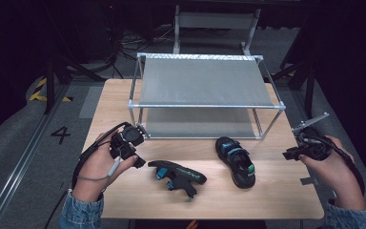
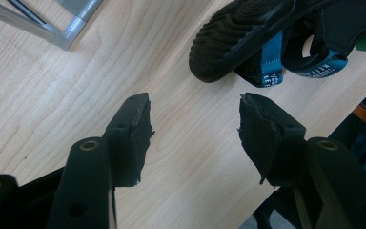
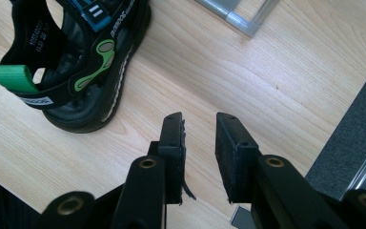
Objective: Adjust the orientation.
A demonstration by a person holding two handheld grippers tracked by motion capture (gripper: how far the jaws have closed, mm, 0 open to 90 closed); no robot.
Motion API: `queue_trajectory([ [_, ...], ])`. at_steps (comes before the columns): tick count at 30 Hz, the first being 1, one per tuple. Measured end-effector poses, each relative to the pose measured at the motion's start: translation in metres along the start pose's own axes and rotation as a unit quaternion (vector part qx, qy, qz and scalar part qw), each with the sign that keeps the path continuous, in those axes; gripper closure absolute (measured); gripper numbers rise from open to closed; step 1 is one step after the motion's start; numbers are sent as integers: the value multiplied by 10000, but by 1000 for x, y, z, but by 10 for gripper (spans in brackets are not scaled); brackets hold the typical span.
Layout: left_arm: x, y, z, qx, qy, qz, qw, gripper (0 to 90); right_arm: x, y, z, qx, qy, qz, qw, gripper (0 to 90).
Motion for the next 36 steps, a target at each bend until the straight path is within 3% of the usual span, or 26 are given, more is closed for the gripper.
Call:
queue_trajectory([
  [3, -1, -1, 0, 65, 14, 21, 10000, 441, -3, 4, 0, -34, -38, -84, 10000, 733],
  [8, -3, -7, -4, 100, -217, 110, 9997, 466, -6, 7, 7, -120, 69, -144, 9998, 736],
  [15, -12, -16, -2, 172, -378, 367, 9985, 522, -7, 13, 8, -126, 105, -235, 9996, 739],
  [20, -27, -28, 9, 299, -283, 678, 9968, 530, -5, 14, 8, -140, 126, -204, 9996, 727],
  [26, -37, -36, 14, 332, -271, 836, 9956, 555, -2, 15, 13, -141, 165, -146, 9997, 725],
  [31, -48, -46, 19, 452, -429, 1056, 9925, 605, 1, 16, 13, -115, 173, -137, 9997, 714],
  [36, -59, -55, 27, 640, -507, 1240, 9889, 712, 2, 19, 18, -201, 232, -163, 9994, 709],
])
Point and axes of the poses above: each handheld gripper's, and its own axes: z roughly forward along the jaws, x roughly out of its underside, y roughly to its left, the point moved 1 cm from there along z, roughly forward along the jaws, and after that the axes turned 2 degrees about y, right-handed, at the moved point
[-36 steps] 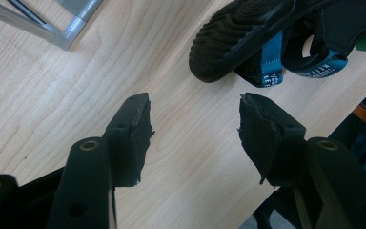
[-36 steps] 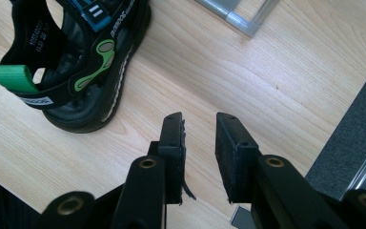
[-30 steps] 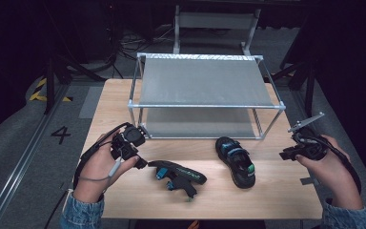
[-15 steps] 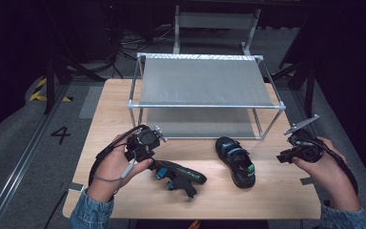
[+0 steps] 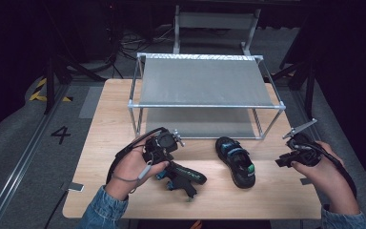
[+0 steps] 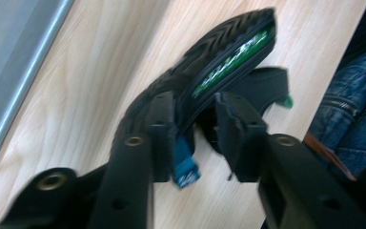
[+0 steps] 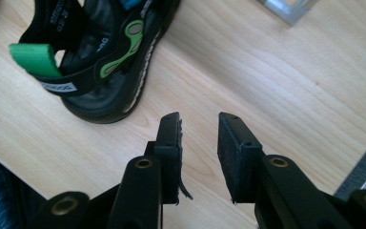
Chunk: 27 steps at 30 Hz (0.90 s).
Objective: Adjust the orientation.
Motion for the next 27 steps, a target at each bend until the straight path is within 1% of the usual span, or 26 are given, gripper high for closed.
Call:
queue_trajectory([
  [2, -4, -3, 5, 81, 0, 50, 10000, 754, 1, 1, 0, -61, -14, -36, 10000, 709],
  [3, -4, -3, 5, 81, 0, 50, 10000, 776, 1, 1, 0, -45, -31, -27, 10000, 709],
  [4, -7, -4, 11, 128, -4, 118, 9998, 797, 1, 1, -1, -47, -46, -30, 10000, 709],
  [5, -7, -4, 11, 128, -4, 118, 9998, 820, 1, 1, -1, -47, -46, -30, 10000, 709],
  [6, -11, -7, 15, 110, -33, 189, 9998, 861, 1, 2, -1, -49, -42, -23, 10000, 709],
  [7, -12, -7, 18, 147, -37, 216, 9997, 890, 1, 2, -1, -36, -30, -18, 10000, 710],
  [11, -16, -9, 25, 215, 44, 213, 9995, 899, -1, 6, 2, -34, 9, -100, 9999, 710],
  [12, -16, -8, 26, 233, 28, 199, 9995, 899, -1, 7, 2, -59, 1, -119, 9999, 709],
  [13, -16, -8, 26, 230, 55, 184, 9995, 898, -1, 7, 2, -25, 17, -135, 9999, 709],
  [16, -16, -5, 28, 217, 75, 133, 9996, 899, -2, 8, 2, -29, 19, -141, 9999, 709],
  [18, -15, -3, 29, 256, 119, 105, 9995, 899, -2, 8, 4, -44, 49, -159, 9999, 710],
  [22, -15, -2, 32, 237, 160, 104, 9995, 898, -2, 9, 6, -56, 74, -162, 9998, 710],
  [23, -15, -1, 34, 215, 225, 121, 9994, 899, -2, 9, 6, -55, 72, -172, 9998, 710],
  [26, -15, 1, 37, 147, 309, 100, 9994, 899, -2, 8, 6, -73, 73, -166, 9998, 710],
  [27, -15, 2, 37, 187, 273, 101, 9994, 899, -2, 8, 7, -80, 64, -176, 9998, 710],
])
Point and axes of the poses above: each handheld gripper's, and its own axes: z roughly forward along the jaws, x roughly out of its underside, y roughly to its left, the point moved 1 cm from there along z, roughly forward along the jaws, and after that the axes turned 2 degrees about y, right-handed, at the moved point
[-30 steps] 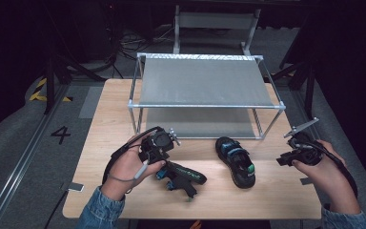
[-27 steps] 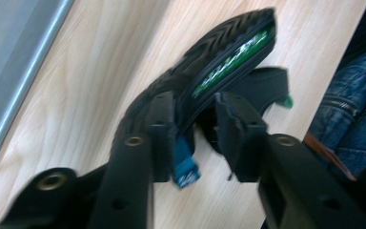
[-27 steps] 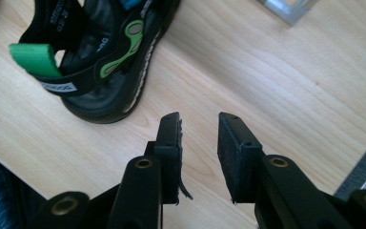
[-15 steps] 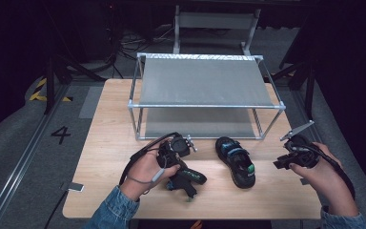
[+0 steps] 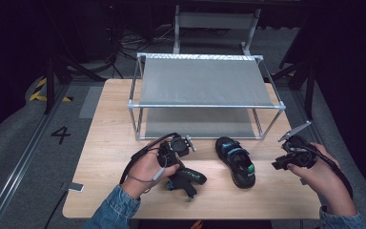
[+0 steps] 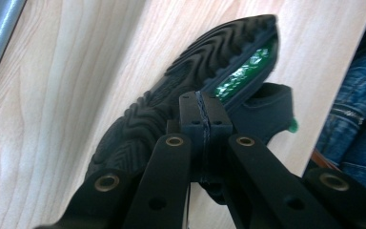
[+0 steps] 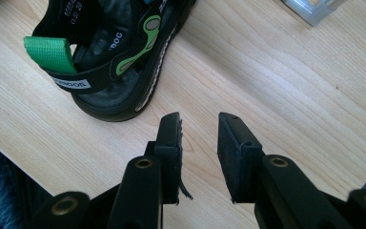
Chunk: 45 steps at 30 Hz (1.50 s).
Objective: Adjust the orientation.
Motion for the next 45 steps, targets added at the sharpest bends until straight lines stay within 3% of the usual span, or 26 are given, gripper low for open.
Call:
queue_trajectory([
  [8, -2, 2, 0, -19, -36, 112, 9999, 898, 3, 1, 0, 23, 22, 22, 10000, 707],
  [12, -5, 1, 0, -129, -32, 117, 9998, 898, 5, 1, 0, 36, 43, 21, 10000, 707],
  [15, -11, -3, -1, -424, 13, 206, 9989, 898, 9, 2, -2, 61, 10, 41, 10000, 704],
  [19, -14, 0, -2, -442, -15, 217, 9988, 898, 14, 2, -3, 56, 0, 92, 9999, 701],
  [24, -21, 2, -1, -622, -72, 212, 9978, 897, 21, 0, -5, 92, 6, 183, 9998, 698],
  [38, -37, 23, 4, -856, -272, -116, 9959, 819, 39, -1, -7, 161, 20, 414, 9990, 688],
  [45, -42, 36, 8, -1019, -376, -454, 9931, 686, 46, -1, -9, 209, 0, 519, 9984, 674],
])
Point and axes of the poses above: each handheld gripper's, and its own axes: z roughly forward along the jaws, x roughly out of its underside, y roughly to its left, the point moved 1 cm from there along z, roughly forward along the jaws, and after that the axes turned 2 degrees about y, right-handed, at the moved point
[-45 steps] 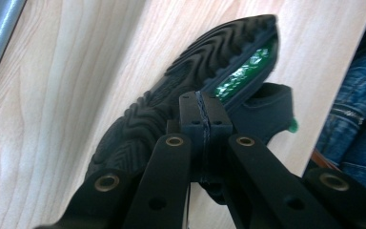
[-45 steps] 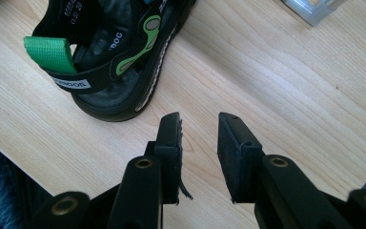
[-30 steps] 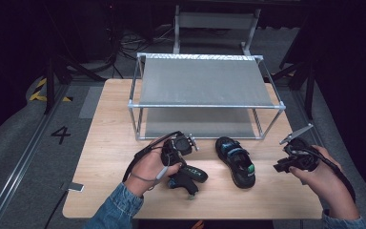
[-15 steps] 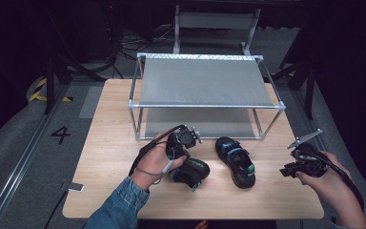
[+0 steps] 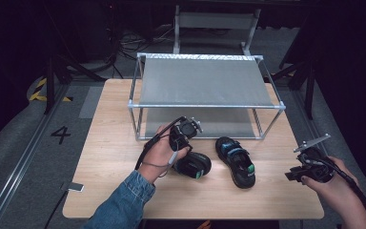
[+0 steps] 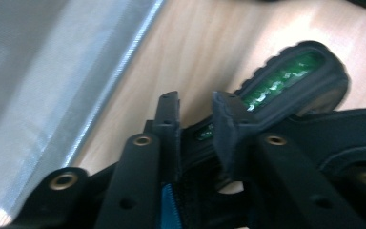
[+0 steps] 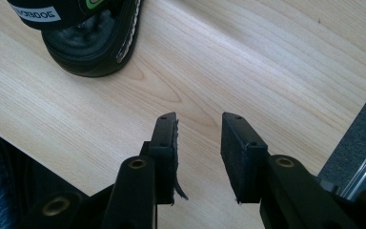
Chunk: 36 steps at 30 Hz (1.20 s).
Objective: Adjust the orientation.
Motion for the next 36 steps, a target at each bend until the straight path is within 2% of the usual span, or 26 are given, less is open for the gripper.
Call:
queue_trajectory([
  [3, -1, 4, -4, -43, -274, -74, 9996, 608, 0, 1, 2, 32, 28, -32, 10000, 665],
  [4, 0, 6, -7, -8, -405, -107, 9991, 599, 0, 1, 2, 19, 28, -23, 10000, 661],
  [5, 1, 7, -10, 116, -549, -157, 9983, 559, 1, 1, 3, 28, 23, -31, 10000, 658],
  [6, 3, 9, -14, 201, -667, -145, 9975, 557, 1, 1, 2, 42, 17, -41, 10000, 656],
  [7, 3, 9, -14, 201, -667, -145, 9975, 556, 1, 1, 2, 42, 17, -41, 10000, 656],
  [8, 5, 11, -20, 175, -779, -176, 9967, 537, 1, 1, 2, 50, -9, -35, 10000, 651],
  [21, 8, 8, -29, 262, -711, -210, 9969, 515, 2, -1, 0, 88, -70, -2, 9999, 634],
  [25, 6, 2, -34, 289, -754, -146, 9966, 476, 2, -1, 0, 103, -82, 9, 9999, 631],
  [28, 2, -6, -37, 478, -785, -46, 9958, 446, 2, -1, 1, 105, -78, 13, 9999, 630],
  [35, -11, -17, -27, 644, -797, 100, 9947, 436, 3, -1, 1, 121, -69, 7, 9999, 629],
  [36, -13, -18, -26, 647, -871, 124, 9940, 438, 3, -1, 2, 130, -76, 13, 9999, 629],
])
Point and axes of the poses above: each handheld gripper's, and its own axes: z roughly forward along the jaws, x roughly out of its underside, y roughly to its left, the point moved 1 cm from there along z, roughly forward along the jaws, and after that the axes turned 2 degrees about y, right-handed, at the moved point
